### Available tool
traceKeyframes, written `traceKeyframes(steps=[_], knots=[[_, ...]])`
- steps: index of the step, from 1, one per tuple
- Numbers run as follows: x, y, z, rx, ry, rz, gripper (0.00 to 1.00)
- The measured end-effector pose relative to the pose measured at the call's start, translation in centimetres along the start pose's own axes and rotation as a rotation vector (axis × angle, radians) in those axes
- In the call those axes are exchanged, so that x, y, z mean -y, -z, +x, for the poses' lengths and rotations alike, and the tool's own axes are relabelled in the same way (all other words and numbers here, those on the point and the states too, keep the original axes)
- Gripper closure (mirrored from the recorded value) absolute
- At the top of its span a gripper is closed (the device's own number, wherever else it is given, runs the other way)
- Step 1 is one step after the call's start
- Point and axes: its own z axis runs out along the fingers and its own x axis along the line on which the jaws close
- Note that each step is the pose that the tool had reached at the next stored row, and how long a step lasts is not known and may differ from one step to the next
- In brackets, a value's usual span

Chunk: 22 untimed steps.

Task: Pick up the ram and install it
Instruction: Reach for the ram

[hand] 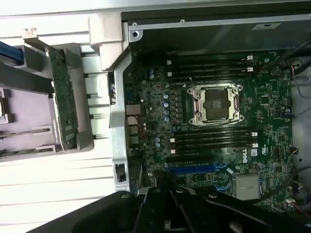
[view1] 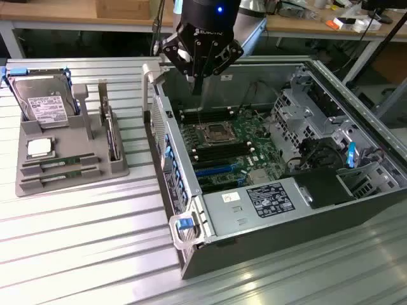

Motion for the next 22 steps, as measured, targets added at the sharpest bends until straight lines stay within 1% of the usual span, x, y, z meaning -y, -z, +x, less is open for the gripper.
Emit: traceKeyframes(steps=[1,4,6,11,22], knots=[[0.13,0.05,1.8,0.0001,0.000,-0.0001,0.90],[0.20,0.07,2.7,0.0001,0.000,-0.0001,0.90],[0.22,0.08,3.0,0.0000,0.000,0.0000,0.90],[0.25,0.09,3.4,0.0000,0.000,-0.0001,0.90],[0.36,0.13,4.8,0.0000,0.000,0.0000,0.90]])
